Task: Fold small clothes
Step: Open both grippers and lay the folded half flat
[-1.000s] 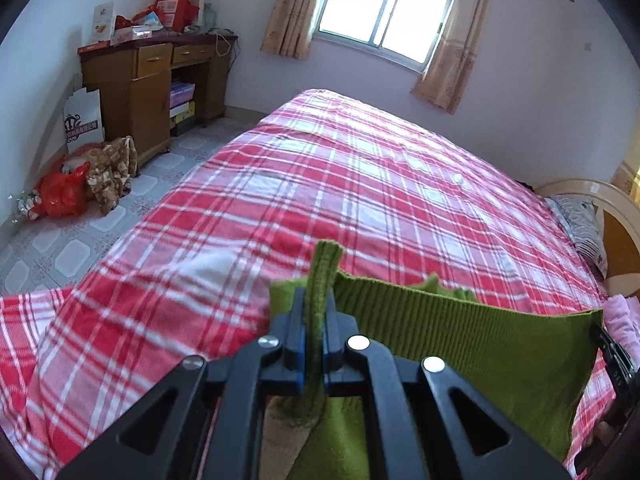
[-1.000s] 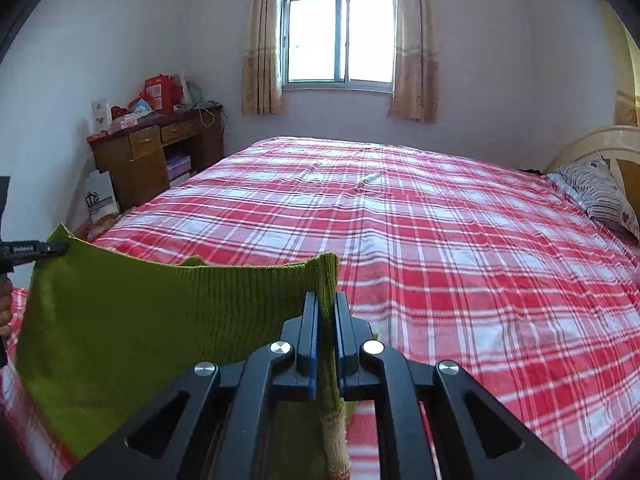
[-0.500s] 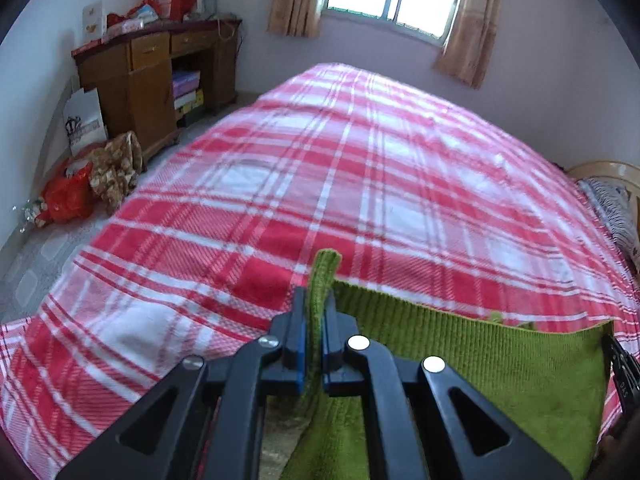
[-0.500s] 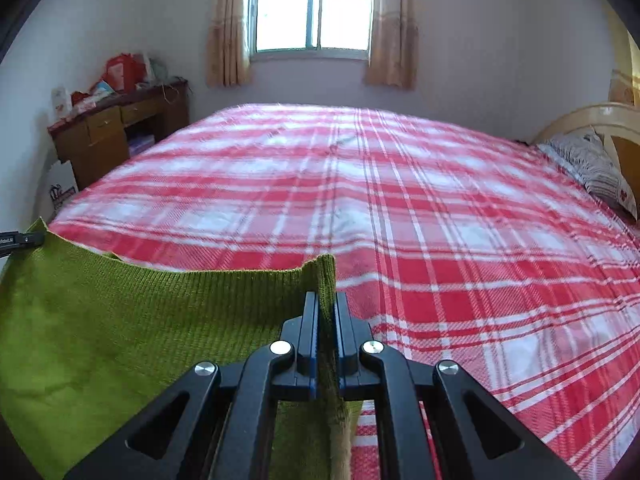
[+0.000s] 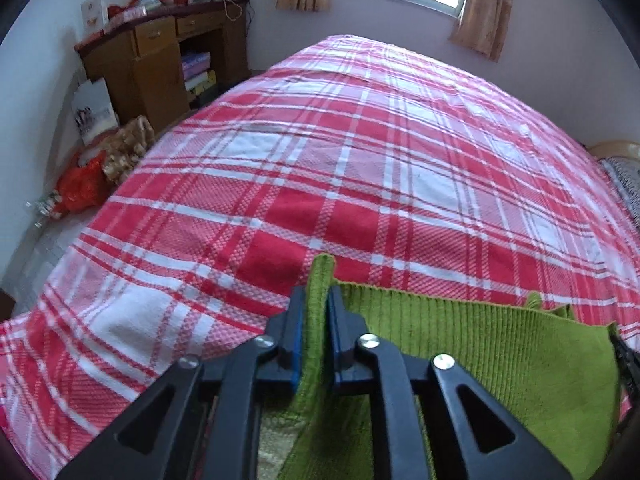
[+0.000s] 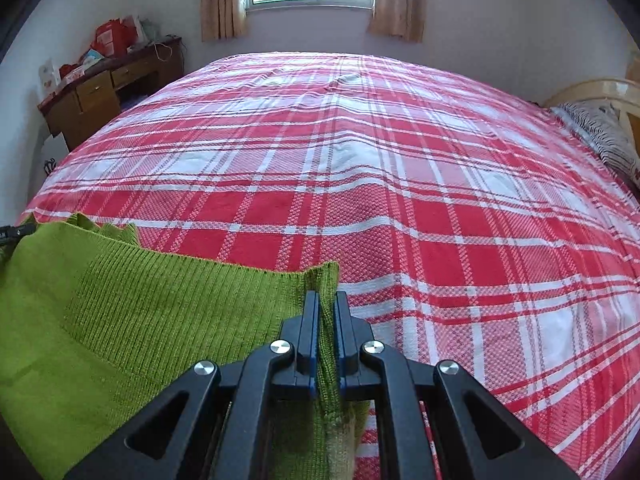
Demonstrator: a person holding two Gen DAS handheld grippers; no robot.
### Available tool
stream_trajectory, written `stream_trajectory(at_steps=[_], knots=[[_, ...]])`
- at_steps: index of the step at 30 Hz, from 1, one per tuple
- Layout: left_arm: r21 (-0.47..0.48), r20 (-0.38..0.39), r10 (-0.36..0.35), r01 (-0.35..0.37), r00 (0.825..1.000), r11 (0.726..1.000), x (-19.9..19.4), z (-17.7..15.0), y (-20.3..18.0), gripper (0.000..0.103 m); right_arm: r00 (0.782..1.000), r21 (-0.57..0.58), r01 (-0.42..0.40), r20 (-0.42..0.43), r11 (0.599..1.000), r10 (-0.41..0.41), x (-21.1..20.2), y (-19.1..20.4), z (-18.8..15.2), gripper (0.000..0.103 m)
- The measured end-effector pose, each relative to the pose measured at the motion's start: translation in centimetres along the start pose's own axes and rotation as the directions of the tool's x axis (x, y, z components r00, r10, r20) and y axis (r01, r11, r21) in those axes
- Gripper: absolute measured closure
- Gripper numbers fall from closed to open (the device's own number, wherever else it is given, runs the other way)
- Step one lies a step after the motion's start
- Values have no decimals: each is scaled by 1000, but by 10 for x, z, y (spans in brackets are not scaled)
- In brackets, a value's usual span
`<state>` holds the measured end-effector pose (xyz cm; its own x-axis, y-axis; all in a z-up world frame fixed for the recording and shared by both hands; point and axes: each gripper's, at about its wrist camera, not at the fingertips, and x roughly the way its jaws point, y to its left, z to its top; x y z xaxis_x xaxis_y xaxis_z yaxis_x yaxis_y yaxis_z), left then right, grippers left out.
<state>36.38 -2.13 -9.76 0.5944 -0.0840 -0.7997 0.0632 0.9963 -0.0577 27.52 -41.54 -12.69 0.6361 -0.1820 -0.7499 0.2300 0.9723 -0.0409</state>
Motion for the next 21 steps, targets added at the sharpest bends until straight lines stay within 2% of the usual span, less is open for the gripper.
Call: stream_trajectory(at_steps=[2,3,5,7,8,10,13,16,18,21], knots=[[9,23,60,-60,998,998,-12,-3,-1,65,1000,21,5,3,1000,-6,-2,-4,-1,87],[14,38,65,-66,997,998,-22,-6,1,62,1000,39,13,7,999,-14,-6,-7,-2,76],[30,65,55,-57,996,998,-45,-14,3,48,998,99,-10,66,995,3,-28,-21,-5,74],[66,89,71,-78,993,995,-67,-25,3,40,983,168,11,180,986,-42,-66,-34,-14,73],[82,108,92,-101,990,992,-77,-32,2,38,966,210,27,245,977,-79,-93,-40,-22,73],[104,131,108,-122,985,987,-96,-48,-1,37,954,228,40,280,973,-105,-127,-39,-38,73],[108,134,87,-102,987,989,-115,-70,-7,34,962,160,-28,274,987,-17,-158,-16,-64,73],[125,132,62,-79,989,989,-131,-98,-21,34,962,52,-61,270,997,45,-182,26,-99,73],[151,128,47,-66,991,986,-137,-116,-31,34,965,29,-95,248,995,85,-186,46,-117,73],[173,124,38,-59,992,983,-142,-136,-44,30,974,43,-108,205,993,97,-180,61,-138,73]])
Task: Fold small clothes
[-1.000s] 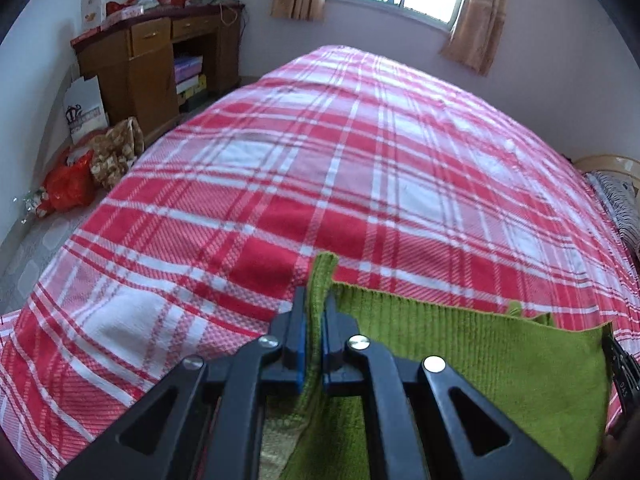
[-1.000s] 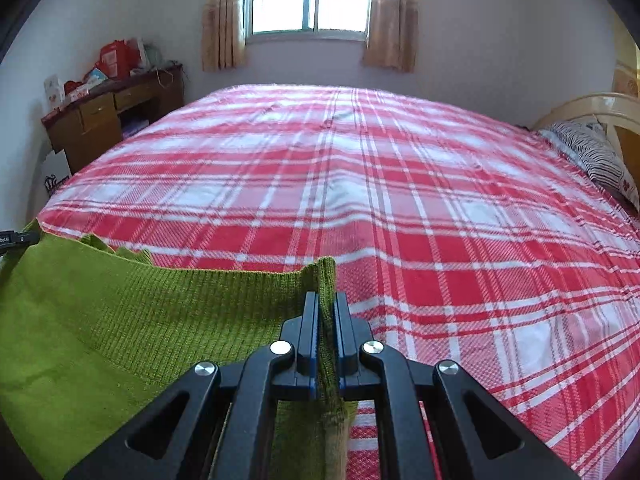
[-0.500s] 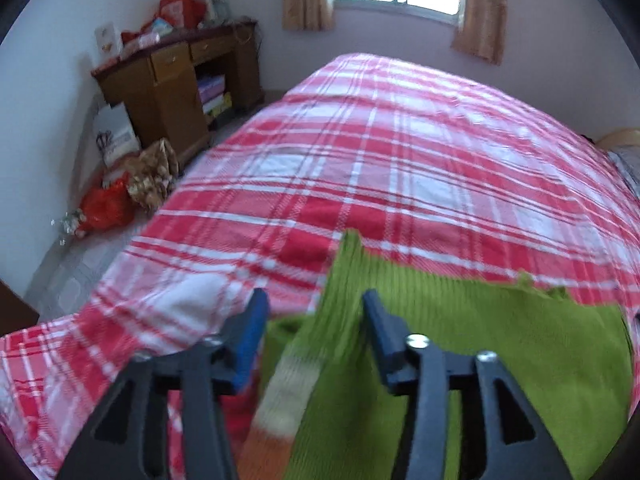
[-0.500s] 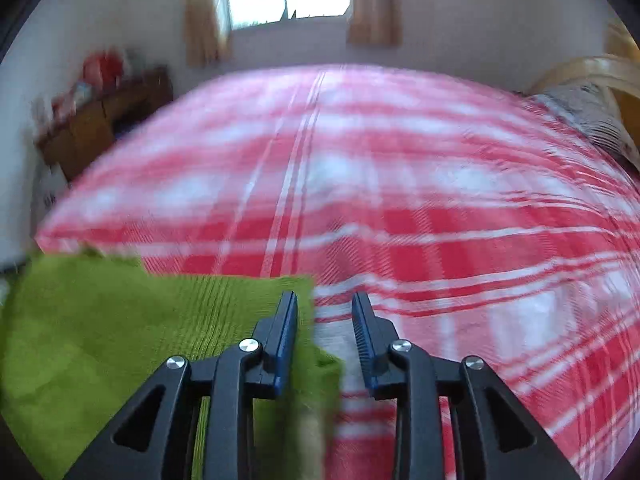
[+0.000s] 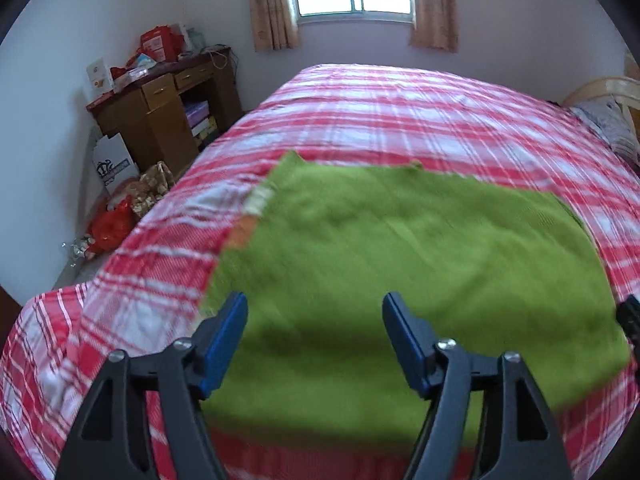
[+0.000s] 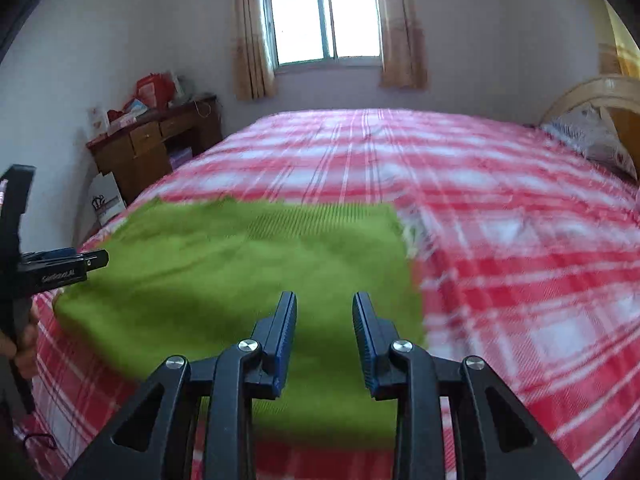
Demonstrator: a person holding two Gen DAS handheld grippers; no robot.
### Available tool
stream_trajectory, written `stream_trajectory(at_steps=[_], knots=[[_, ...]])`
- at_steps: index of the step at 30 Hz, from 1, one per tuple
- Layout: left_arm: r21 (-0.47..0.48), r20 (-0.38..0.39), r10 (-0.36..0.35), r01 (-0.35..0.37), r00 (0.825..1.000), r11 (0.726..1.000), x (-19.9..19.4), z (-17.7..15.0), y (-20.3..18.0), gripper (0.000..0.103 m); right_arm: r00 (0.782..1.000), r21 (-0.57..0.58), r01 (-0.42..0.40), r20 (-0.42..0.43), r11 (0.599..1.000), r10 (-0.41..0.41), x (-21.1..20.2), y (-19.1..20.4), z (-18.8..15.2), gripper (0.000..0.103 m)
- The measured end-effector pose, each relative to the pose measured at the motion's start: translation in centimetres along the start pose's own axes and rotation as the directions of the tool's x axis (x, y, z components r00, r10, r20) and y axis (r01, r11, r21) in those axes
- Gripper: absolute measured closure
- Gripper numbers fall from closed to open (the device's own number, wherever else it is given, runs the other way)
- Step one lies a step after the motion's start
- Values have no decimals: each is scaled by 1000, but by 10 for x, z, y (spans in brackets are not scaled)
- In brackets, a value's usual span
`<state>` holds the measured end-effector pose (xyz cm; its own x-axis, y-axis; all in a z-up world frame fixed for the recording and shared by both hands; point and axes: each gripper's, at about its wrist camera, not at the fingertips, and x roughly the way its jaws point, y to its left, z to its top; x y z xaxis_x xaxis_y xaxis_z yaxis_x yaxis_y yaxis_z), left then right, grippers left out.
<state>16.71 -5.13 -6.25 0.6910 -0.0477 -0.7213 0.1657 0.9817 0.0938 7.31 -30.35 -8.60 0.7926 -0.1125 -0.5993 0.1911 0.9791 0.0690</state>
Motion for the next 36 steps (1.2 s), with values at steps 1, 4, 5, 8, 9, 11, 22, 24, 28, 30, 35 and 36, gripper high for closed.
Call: stream_trajectory(at_steps=[1,4,5,8,9,11,22,24,28,30,35,36], knots=[[13,-1,0,0,1000,1000,-1,-4,-4,30,1000,2,0,-12,1000,0,2,1,-4,73],[62,15,48,-49,999,997,-2,-14,-16,30,996,0,29,-79,1000,-29,16,0,-20,73],[70,21,59,-61,998,996,-2,-18,-18,30,995,10,31,-95,999,-30,20,-3,-25,73],[80,5,72,-72,997,994,4,-23,-22,30,993,49,7,-117,999,-2,27,-13,-31,73],[78,0,71,-70,998,994,2,-27,-20,30,993,55,4,-121,998,3,28,-14,-31,73],[76,-6,73,-72,997,995,3,-29,-20,30,993,49,8,-121,999,-2,28,-15,-31,73],[33,3,60,-60,998,998,-15,-35,-9,30,1000,20,2,-5,1000,-2,-12,12,-24,73],[21,-3,58,-58,998,998,-16,-36,-6,30,999,9,-33,-13,999,33,-13,21,-23,73],[23,6,63,-63,998,998,-21,-37,-3,30,997,-11,-56,-62,998,55,-1,34,-30,73],[22,7,62,-62,998,998,-23,-37,-1,30,993,-21,-43,-112,999,41,11,36,-39,73],[8,7,57,-57,998,998,-26,-37,3,30,993,-8,-53,-103,999,52,14,31,-46,72],[6,7,56,-56,998,998,-26,-38,3,30,994,-9,-53,-99,999,52,14,30,-46,72]])
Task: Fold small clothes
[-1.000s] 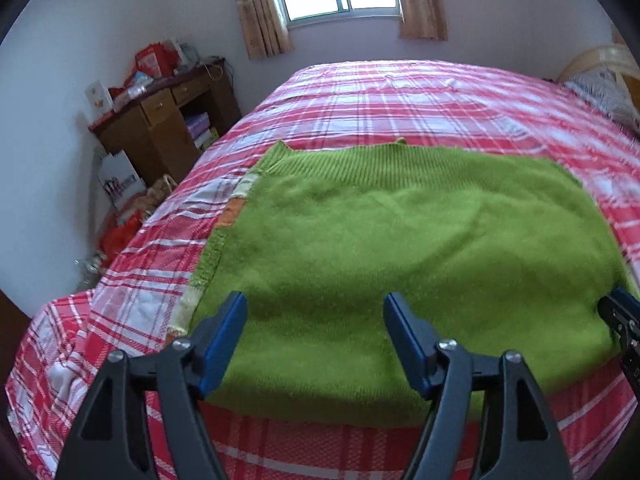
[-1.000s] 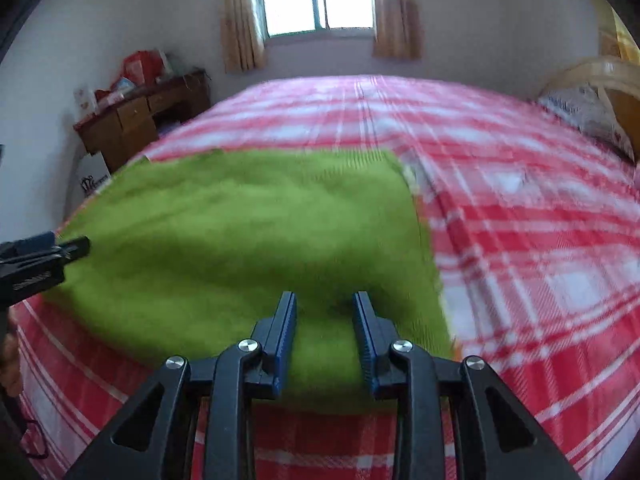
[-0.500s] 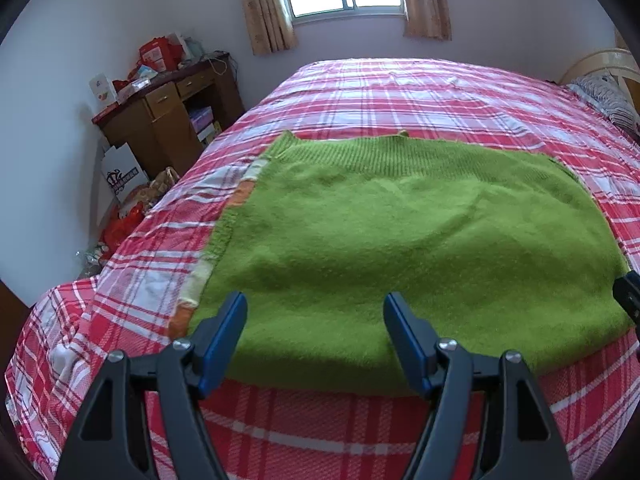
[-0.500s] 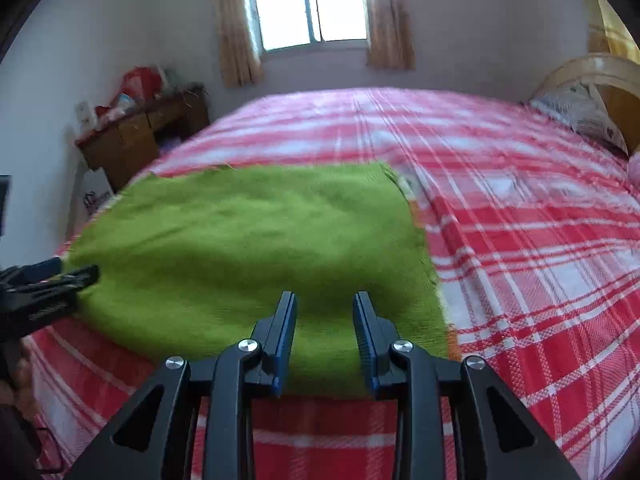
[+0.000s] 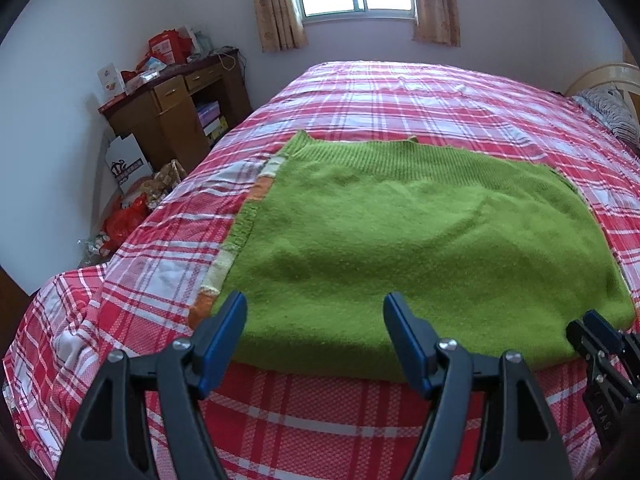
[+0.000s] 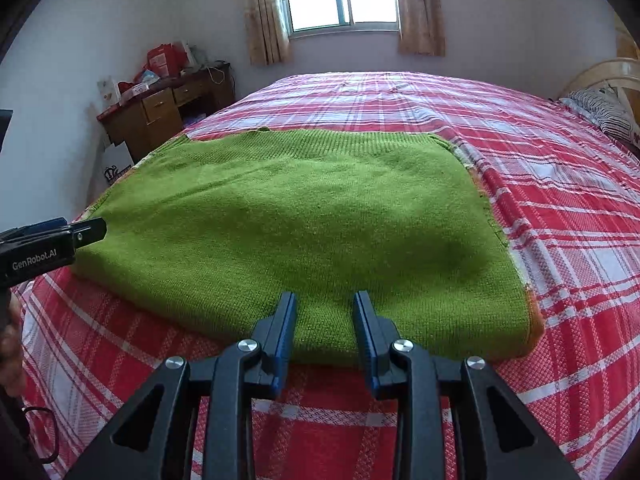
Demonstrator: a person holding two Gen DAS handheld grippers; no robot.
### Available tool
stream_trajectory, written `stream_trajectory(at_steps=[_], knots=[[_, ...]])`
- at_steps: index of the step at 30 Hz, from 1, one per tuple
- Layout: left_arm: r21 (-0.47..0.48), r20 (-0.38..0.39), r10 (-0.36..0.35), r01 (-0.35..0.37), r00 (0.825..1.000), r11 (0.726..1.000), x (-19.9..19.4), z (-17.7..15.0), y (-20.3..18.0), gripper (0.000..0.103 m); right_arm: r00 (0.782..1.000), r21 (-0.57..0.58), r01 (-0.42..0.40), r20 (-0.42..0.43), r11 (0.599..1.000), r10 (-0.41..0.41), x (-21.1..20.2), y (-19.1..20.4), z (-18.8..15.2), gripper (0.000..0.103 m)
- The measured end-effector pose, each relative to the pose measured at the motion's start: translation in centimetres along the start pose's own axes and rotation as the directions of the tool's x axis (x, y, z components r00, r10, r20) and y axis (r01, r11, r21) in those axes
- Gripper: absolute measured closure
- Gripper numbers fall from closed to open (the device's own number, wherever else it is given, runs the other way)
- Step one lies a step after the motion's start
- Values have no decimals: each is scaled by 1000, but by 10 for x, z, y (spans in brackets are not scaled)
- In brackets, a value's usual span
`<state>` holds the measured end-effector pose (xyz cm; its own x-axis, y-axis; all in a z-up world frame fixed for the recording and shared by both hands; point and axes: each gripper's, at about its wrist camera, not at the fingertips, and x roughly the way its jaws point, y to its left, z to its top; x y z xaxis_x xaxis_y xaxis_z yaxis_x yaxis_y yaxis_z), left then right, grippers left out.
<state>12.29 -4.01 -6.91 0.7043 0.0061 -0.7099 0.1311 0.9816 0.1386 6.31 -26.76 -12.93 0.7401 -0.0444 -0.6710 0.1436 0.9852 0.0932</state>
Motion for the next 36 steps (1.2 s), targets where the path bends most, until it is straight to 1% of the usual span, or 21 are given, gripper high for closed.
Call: stream_trajectory(at_steps=[5,12,13,16,17,19,21,22,23,25,27,28,30,32,35,36], knots=[[-10,-1,-1,1,1000,1000,-2,-1,3,30,1000,-3,-1,10,1000,1,0,0,-2,72],[-23,-14,23,-23,1000,999,2,0,9,30,1000,11,-21,20,1000,21,-3,-4,-4,71],[-25,-13,27,-28,1000,999,3,-1,10,28,999,13,-25,21,1000,25,-3,-5,-5,71],[-41,-6,50,-50,999,998,5,-3,15,17,999,19,-34,24,999,34,-3,-7,-5,70],[-51,-1,56,-56,998,997,5,-4,17,13,999,21,-38,25,999,37,-3,-8,-6,70],[-89,4,73,-72,997,993,7,-7,23,7,999,23,-42,27,999,42,-4,-8,-6,69],[-144,-12,61,-62,998,988,11,-10,32,7,998,24,-49,28,999,48,-4,-8,-6,68],[-183,-26,33,-37,999,982,14,-12,36,7,998,25,-53,29,998,53,-4,-9,-6,67],[-236,-39,-15,5,999,972,18,-15,42,7,998,26,-56,29,998,55,-4,-9,-6,67],[-343,-53,-123,97,991,934,29,-21,53,7,998,28,-60,30,998,59,-4,-9,-7,66],[-433,-76,-196,144,978,890,41,-26,58,8,998,28,-62,31,998,61,-5,-8,-7,66],[-453,-69,-198,146,978,879,43,-27,58,8,998,28,-64,32,998,63,-5,-8,-7,66],[-464,-38,-199,159,979,872,43,-25,56,5,997,30,-66,32,997,65,-5,-8,-7,66],[-482,-19,-232,195,972,854,46,-21,56,4,997,31,-67,32,997,66,-6,-8,-7,65],[-533,19,-282,248,959,809,50,-16,62,4,998,24,-56,24,998,55,-6,-5,-6,65],[-555,36,-301,269,953,787,51,-15,65,5,999,20,-50,20,999,49,-6,-4,-5,66]])
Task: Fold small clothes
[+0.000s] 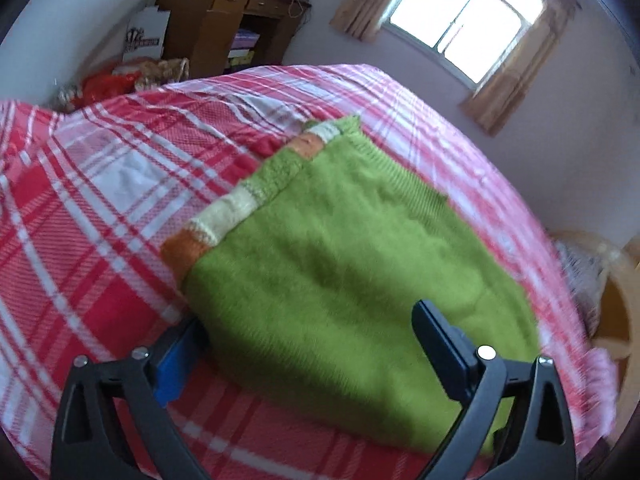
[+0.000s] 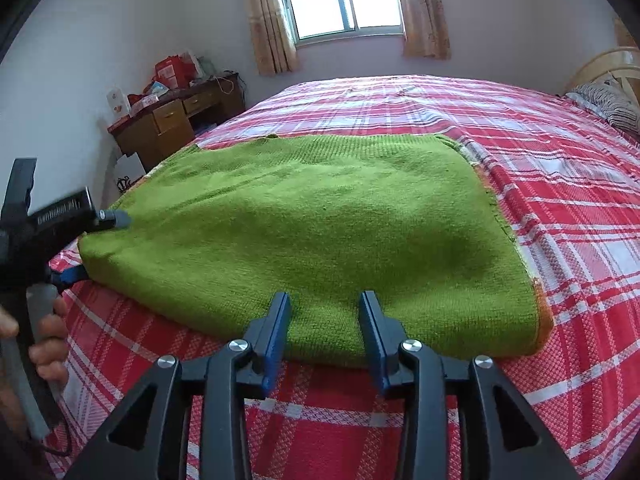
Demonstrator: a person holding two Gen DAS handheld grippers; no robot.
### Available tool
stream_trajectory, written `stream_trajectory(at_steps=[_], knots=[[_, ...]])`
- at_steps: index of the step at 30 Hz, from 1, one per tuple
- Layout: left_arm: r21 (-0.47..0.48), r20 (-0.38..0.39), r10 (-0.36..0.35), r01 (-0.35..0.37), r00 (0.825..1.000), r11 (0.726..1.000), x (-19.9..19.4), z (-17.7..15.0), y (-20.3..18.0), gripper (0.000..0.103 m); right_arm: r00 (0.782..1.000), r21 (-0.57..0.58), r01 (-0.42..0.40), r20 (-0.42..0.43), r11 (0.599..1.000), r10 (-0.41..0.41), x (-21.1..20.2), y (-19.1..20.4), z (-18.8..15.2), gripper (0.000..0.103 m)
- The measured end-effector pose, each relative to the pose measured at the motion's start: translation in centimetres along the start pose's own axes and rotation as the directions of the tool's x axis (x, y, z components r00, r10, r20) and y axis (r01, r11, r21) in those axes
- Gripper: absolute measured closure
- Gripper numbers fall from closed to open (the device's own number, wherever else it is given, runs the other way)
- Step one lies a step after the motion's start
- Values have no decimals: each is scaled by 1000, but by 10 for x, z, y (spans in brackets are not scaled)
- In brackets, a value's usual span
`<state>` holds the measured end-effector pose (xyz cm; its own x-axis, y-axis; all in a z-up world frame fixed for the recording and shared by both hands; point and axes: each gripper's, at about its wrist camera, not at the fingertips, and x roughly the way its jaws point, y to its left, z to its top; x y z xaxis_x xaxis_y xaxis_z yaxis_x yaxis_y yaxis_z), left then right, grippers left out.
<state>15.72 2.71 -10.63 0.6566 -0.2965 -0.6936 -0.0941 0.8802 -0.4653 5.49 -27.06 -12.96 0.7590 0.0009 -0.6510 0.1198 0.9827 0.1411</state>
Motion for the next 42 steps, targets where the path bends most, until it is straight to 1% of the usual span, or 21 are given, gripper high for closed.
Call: stream_trajectory(at_steps=[2,5,8,11,14,15,16,17,18,20,21,22,24,25,27,29,31,36,38,40,42], knots=[[-34,13,-43,43,999,998,-3,2,4,16,1000,-7,17,-9,1000,-17,-2,4,5,66],[-57,24,-66,67,998,996,-4,2,11,17,997,-30,-58,43,998,59,-13,25,19,66],[-67,37,-73,75,997,995,-4,5,14,17,991,-90,-121,44,989,125,-9,58,31,66],[-88,50,-70,74,996,993,-2,13,16,17,982,-113,-185,7,976,187,8,87,34,66],[-121,62,-54,62,997,991,2,19,23,17,975,-125,-219,-79,968,210,32,108,23,66],[-126,62,-57,64,996,990,3,20,23,18,975,-126,-211,-100,969,199,40,110,17,66],[-121,65,-57,64,996,991,4,19,22,23,977,-136,-204,-91,969,193,41,111,13,66],[-104,67,-56,63,996,993,4,19,21,31,977,-138,-205,-84,969,195,39,111,14,66],[-84,60,-52,57,997,995,7,18,18,37,976,-132,-209,-88,969,199,39,110,14,66],[-75,54,-28,32,998,997,11,17,16,51,972,-113,-227,-87,967,218,42,107,14,65],[-73,60,-25,29,998,997,11,17,16,55,971,-107,-233,-85,967,224,41,105,14,65],[-74,58,-25,29,998,997,12,18,16,62,970,-104,-236,-85,966,227,42,104,14,65],[-96,53,-28,33,998,995,11,22,16,69,970,-105,-235,-81,966,227,42,103,13,65],[-97,55,-33,38,998,995,11,24,15,76,971,-107,-235,-78,966,227,42,104,13,65],[-47,71,-24,28,997,999,6,26,4,79,970,-101,-240,-77,966,233,42,102,14,65],[34,98,16,-19,995,999,3,25,-12,81,966,-85,-255,-74,963,249,44,98,14,65],[124,129,48,-64,990,990,0,22,-29,82,959,-58,-278,-68,959,274,43,92,13,65],[255,170,4,-47,985,966,-9,15,-54,83,934,55,-350,-59,935,353,40,72,19,65],[268,179,6,-54,984,962,-9,12,-54,83,935,69,-351,-29,934,353,31,62,31,65],[248,174,3,-47,985,968,-7,10,-48,83,936,63,-351,9,934,351,23,55,49,65],[238,174,-9,-33,985,971,-6,10,-43,83,926,77,-377,9,923,377,25,50,78,62]])
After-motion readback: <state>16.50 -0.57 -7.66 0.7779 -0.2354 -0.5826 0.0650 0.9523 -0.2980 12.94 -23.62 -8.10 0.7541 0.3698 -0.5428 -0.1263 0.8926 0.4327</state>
